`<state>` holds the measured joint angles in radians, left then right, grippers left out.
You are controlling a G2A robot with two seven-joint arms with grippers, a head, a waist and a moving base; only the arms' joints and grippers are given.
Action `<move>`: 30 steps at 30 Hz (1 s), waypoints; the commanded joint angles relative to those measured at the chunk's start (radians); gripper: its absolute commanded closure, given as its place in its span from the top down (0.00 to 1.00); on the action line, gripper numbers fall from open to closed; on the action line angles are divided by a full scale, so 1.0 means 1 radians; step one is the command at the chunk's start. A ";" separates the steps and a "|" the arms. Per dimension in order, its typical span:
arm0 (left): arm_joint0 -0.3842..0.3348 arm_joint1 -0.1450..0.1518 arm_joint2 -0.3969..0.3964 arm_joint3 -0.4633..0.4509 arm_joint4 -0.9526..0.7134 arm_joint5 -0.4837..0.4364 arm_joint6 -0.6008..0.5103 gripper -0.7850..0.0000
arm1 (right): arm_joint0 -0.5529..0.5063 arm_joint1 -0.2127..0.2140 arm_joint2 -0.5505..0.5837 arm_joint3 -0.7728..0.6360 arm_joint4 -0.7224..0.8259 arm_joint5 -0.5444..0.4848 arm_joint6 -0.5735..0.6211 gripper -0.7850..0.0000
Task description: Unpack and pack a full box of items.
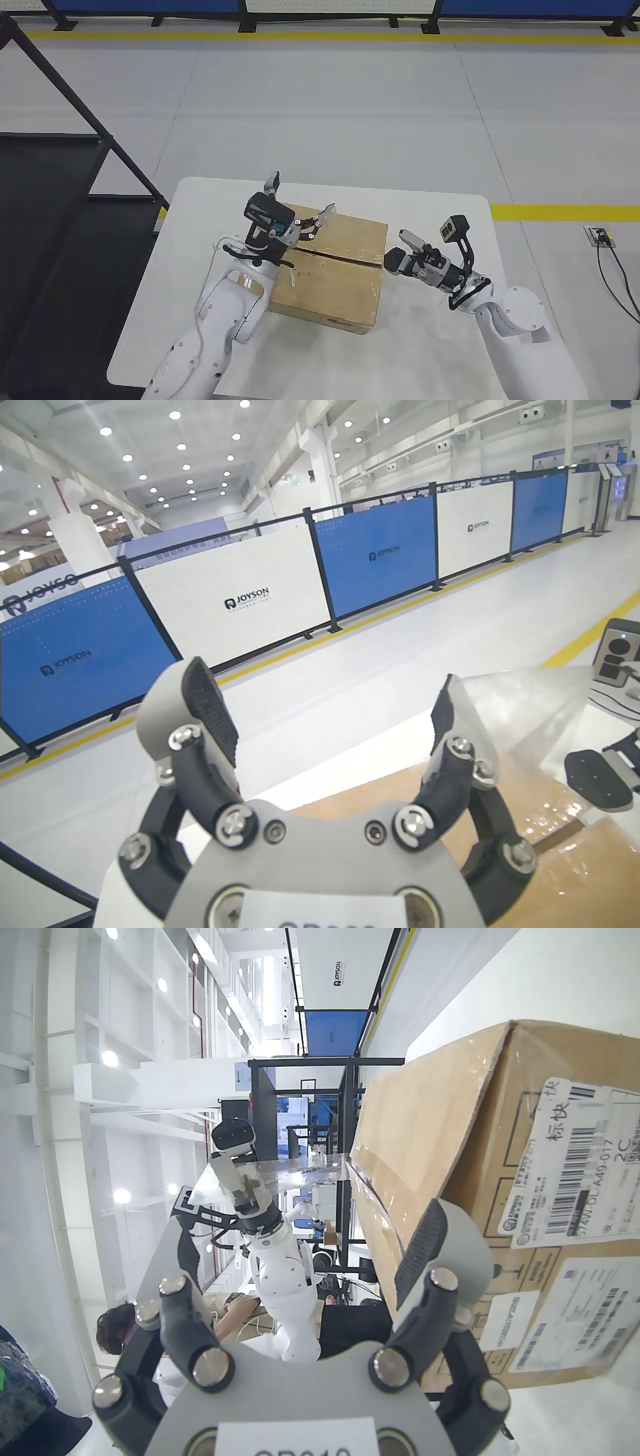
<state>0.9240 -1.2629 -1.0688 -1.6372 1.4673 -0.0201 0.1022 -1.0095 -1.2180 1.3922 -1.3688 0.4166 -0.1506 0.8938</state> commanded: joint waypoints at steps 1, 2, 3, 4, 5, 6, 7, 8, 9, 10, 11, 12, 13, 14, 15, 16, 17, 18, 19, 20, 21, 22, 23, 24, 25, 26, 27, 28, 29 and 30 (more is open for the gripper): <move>-0.001 -0.001 0.007 0.004 0.012 -0.017 0.000 1.00 | -0.001 0.001 0.001 -0.001 0.002 0.003 0.000 1.00; -0.001 -0.001 0.007 0.004 0.012 -0.017 0.000 1.00 | 0.000 0.002 0.000 0.001 0.003 0.004 -0.001 1.00; -0.001 -0.001 0.007 0.004 0.012 -0.017 0.000 1.00 | 0.002 0.002 -0.001 0.002 0.003 0.006 0.000 1.00; -0.001 -0.001 0.007 0.004 0.012 -0.017 0.000 1.00 | 0.004 0.002 -0.003 0.004 0.004 0.007 0.000 1.00; -0.001 -0.001 0.007 0.004 0.012 -0.017 0.000 1.00 | 0.006 0.003 -0.005 0.008 0.004 0.007 0.002 1.00; -0.001 -0.001 0.007 0.004 0.012 -0.017 0.000 1.00 | 0.009 0.003 -0.006 0.012 0.005 0.006 0.003 1.00; -0.001 -0.001 0.007 0.004 0.012 -0.017 0.000 1.00 | 0.011 0.003 -0.008 0.017 0.005 0.007 0.005 1.00; -0.001 -0.001 0.007 0.004 0.012 -0.017 0.000 1.00 | 0.014 0.003 -0.009 0.023 0.006 0.006 0.006 1.00; -0.001 -0.001 0.007 0.004 0.012 -0.017 0.000 1.00 | 0.017 0.004 -0.010 0.029 0.009 0.004 0.007 1.00; -0.001 -0.001 0.007 0.004 0.012 -0.017 0.000 1.00 | 0.020 0.004 -0.010 0.035 0.011 0.003 0.009 1.00; -0.001 -0.001 0.007 0.004 0.012 -0.017 0.000 1.00 | 0.023 0.004 -0.011 0.040 0.012 0.001 0.011 1.00; -0.001 -0.001 0.007 0.004 0.012 -0.017 0.000 1.00 | 0.025 0.005 -0.012 0.044 0.014 0.000 0.013 1.00; -0.001 -0.001 0.007 0.004 0.012 -0.017 0.000 1.00 | 0.026 0.005 -0.011 0.046 0.017 -0.002 0.015 1.00; -0.001 -0.001 0.007 0.004 0.012 -0.017 0.000 1.00 | 0.027 0.006 -0.010 0.047 0.018 -0.009 0.017 1.00; -0.001 -0.001 0.007 0.004 0.012 -0.017 0.000 1.00 | 0.025 0.007 -0.008 0.044 0.016 -0.019 0.019 1.00; -0.001 -0.001 0.007 0.004 0.012 -0.017 0.000 1.00 | 0.022 0.008 -0.004 0.040 0.017 -0.030 0.023 1.00; -0.001 -0.001 0.007 0.004 0.012 -0.017 0.000 1.00 | 0.018 0.009 0.001 0.033 0.023 -0.045 0.029 1.00; -0.001 -0.001 0.007 0.004 0.012 -0.017 0.000 1.00 | 0.012 0.011 0.006 0.024 0.029 -0.061 0.045 1.00; 0.003 -0.001 0.006 0.002 0.010 -0.017 0.000 1.00 | 0.005 0.012 0.012 0.014 0.038 -0.080 0.059 1.00; 0.004 -0.002 0.005 -0.002 0.009 -0.018 -0.002 1.00 | -0.001 0.013 0.019 0.005 0.047 -0.097 0.060 1.00; 0.000 -0.003 0.005 -0.002 0.010 -0.018 -0.004 1.00 | -0.008 0.014 0.022 -0.005 0.049 -0.105 0.058 1.00; -0.005 -0.005 0.004 0.001 0.006 -0.011 -0.002 1.00 | -0.012 0.015 0.022 -0.016 0.050 -0.108 0.059 1.00; -0.011 -0.007 0.004 0.007 0.001 -0.007 -0.001 1.00 | -0.015 0.015 0.021 -0.024 0.051 -0.104 0.057 1.00; -0.019 -0.010 0.003 0.017 -0.005 -0.004 -0.001 1.00 | -0.014 0.016 0.015 -0.030 0.039 -0.089 0.057 1.00; -0.027 -0.013 0.002 0.027 -0.015 0.002 -0.001 1.00 | -0.010 0.016 0.005 -0.034 0.027 -0.070 0.059 1.00; -0.037 -0.015 0.003 0.036 -0.021 0.003 0.001 1.00 | -0.004 0.016 -0.005 -0.035 0.017 -0.052 0.062 1.00; -0.047 -0.017 0.003 0.049 -0.025 0.003 0.001 1.00 | 0.003 0.016 -0.014 -0.032 0.004 -0.036 0.064 1.00; -0.057 -0.020 0.003 0.061 -0.031 0.010 0.001 1.00 | 0.011 0.016 -0.024 -0.028 -0.010 -0.019 0.063 1.00; -0.065 -0.023 0.004 0.071 -0.037 0.014 0.002 1.00 | 0.018 0.016 -0.033 -0.024 -0.020 -0.005 0.063 1.00; -0.072 -0.026 0.005 0.081 -0.047 0.013 0.004 1.00 | 0.026 0.016 -0.041 -0.019 -0.027 0.006 0.063 1.00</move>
<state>0.8606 -1.2857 -1.0649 -1.5687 1.4306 -0.0083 0.1041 -0.9924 -1.2017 1.3600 -1.3933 0.3983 -0.1590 0.9572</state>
